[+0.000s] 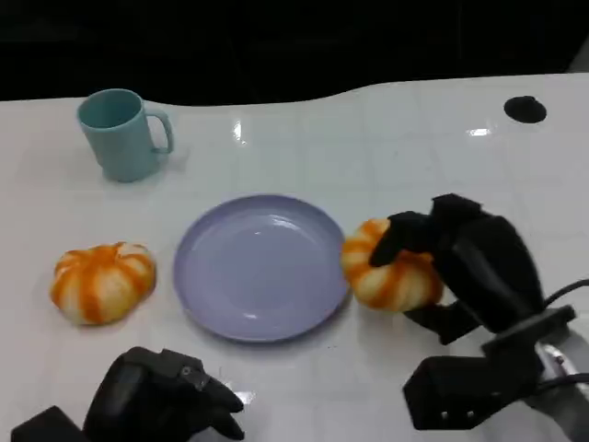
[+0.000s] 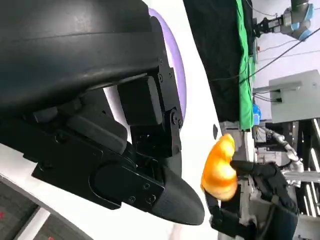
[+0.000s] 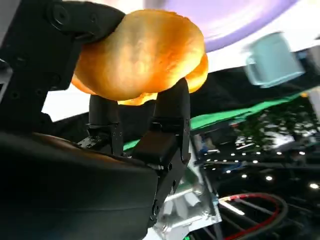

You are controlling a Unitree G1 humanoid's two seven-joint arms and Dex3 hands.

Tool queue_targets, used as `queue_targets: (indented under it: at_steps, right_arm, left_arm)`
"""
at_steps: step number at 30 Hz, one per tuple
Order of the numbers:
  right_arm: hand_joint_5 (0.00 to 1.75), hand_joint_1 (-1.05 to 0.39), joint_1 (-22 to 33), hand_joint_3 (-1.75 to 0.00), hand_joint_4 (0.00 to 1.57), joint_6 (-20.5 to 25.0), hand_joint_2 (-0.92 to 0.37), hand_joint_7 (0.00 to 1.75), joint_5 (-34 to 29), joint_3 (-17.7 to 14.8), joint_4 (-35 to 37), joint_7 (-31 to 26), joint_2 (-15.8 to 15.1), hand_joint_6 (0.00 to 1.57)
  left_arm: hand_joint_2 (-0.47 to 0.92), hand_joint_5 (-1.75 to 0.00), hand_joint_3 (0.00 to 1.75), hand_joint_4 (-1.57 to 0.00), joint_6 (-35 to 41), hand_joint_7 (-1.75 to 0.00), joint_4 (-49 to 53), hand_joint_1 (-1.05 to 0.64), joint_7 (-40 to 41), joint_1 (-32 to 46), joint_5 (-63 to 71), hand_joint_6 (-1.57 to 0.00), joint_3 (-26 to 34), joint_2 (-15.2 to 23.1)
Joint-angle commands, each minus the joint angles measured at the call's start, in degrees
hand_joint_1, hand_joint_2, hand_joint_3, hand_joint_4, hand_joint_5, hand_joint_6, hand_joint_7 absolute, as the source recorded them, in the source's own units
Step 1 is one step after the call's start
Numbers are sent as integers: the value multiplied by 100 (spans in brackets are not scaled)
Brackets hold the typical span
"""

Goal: Grasp the bread from the table and place it into the plate.

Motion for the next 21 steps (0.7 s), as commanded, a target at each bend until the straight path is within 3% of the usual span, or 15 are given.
queue_targets:
  at_steps: [1, 7, 12, 18, 21]
  right_arm:
    - [174, 10, -359, -152, 106, -144, -8, 139, -128, 127, 331, -251, 334, 101]
    - [175, 0, -840, -151, 106, -128, -13, 159, -184, 294, 973, -385, 878, 89]
    - [175, -4, -1264, -143, 103, -121, -19, 165, -175, 425, 1629, -452, 1250, 83]
    - [175, -6, -1650, -142, 98, -202, -24, 157, -14, 479, 2375, -366, 1603, 85]
    - [168, -7, -1784, -130, 89, -254, -32, 131, 137, 447, 2650, -224, 1736, 85]
  left_arm:
    - [89, -67, 0, -144, 88, -25, -81, -105, 34, 31, -3, -157, -3, 51]
    - [89, -67, 0, -145, 119, -24, -112, -105, 44, 41, 0, -157, -10, 40]
    - [90, -67, 0, -144, 75, -24, -91, -105, 42, 36, 4, -157, -22, 21]
    - [90, -67, 0, -145, 88, -24, -101, -105, 77, 42, 34, -157, -31, 6]
    - [90, -67, 0, -144, 96, -24, -92, -105, 69, 40, 24, -157, -29, 0]
